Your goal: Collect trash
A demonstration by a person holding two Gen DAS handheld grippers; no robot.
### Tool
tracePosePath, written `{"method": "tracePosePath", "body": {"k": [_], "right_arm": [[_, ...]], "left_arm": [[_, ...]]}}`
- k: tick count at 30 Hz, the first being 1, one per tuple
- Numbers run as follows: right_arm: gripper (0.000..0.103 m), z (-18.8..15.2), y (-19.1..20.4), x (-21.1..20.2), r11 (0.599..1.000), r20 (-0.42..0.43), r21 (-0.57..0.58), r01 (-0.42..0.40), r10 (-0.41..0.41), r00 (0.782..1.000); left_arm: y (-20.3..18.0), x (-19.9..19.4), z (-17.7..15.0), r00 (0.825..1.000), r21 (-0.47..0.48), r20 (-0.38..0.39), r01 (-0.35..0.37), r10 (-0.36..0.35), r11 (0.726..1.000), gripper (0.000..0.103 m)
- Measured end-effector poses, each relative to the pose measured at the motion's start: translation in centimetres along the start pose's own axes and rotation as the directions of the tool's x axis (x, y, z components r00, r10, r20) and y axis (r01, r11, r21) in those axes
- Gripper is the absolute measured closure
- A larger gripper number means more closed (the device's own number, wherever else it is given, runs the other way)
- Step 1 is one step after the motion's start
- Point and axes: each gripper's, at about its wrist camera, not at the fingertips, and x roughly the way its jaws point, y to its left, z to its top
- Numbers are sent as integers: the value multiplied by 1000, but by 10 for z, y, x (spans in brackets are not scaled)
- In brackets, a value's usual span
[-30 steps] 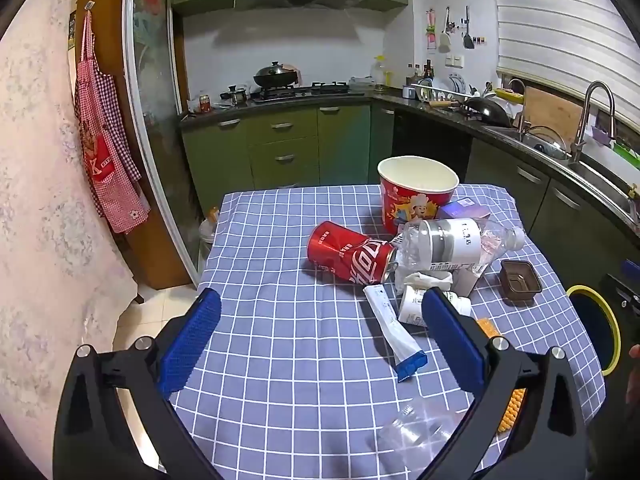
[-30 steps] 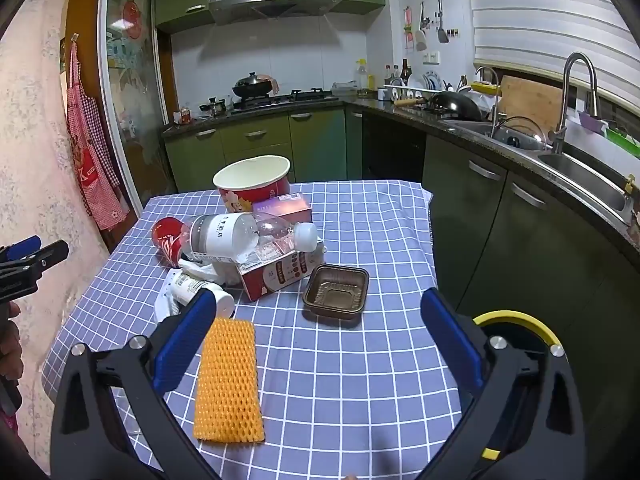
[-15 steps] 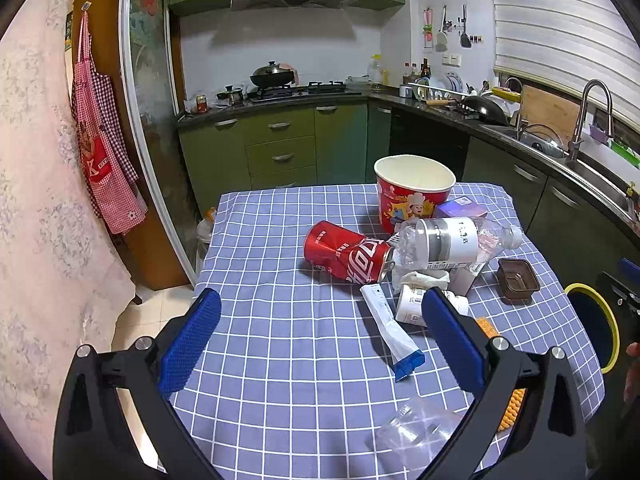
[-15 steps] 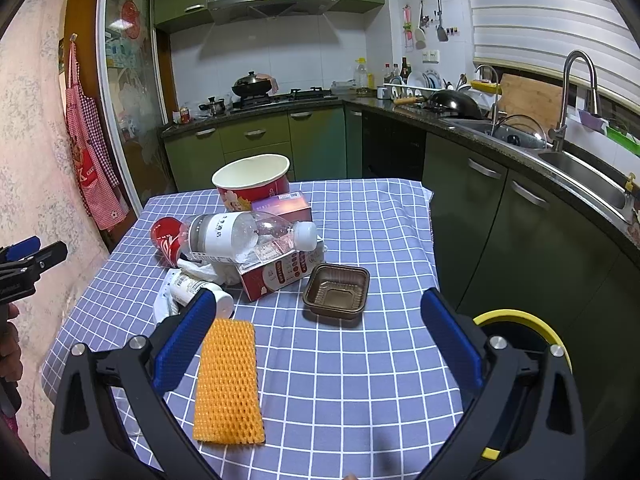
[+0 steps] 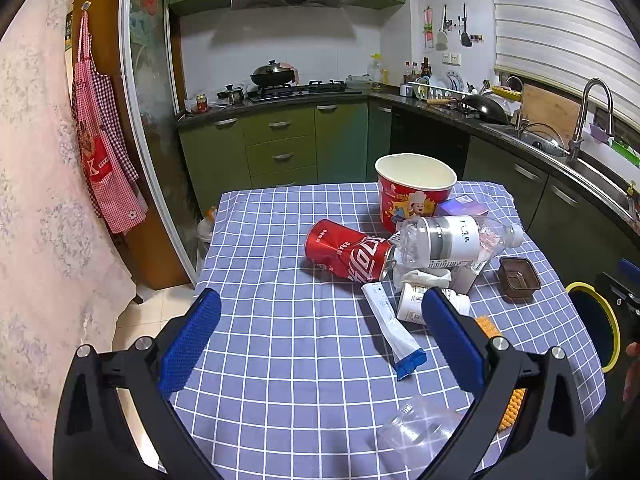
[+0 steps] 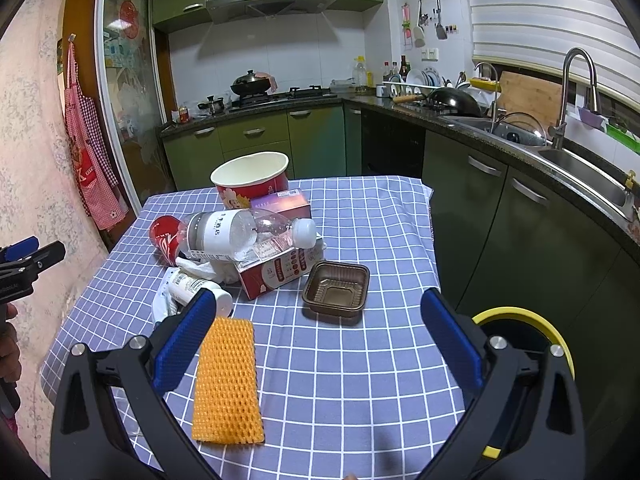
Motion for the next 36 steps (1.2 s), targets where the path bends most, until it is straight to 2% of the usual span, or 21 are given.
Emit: {"method": "tracePosePath", "body": {"k": [36], "right_arm": [[6, -10, 3, 6, 1000, -17, 3, 2, -2, 1000]], "left_arm": [[0, 5, -4, 1000, 4, -11, 5, -5, 1000, 4]]}}
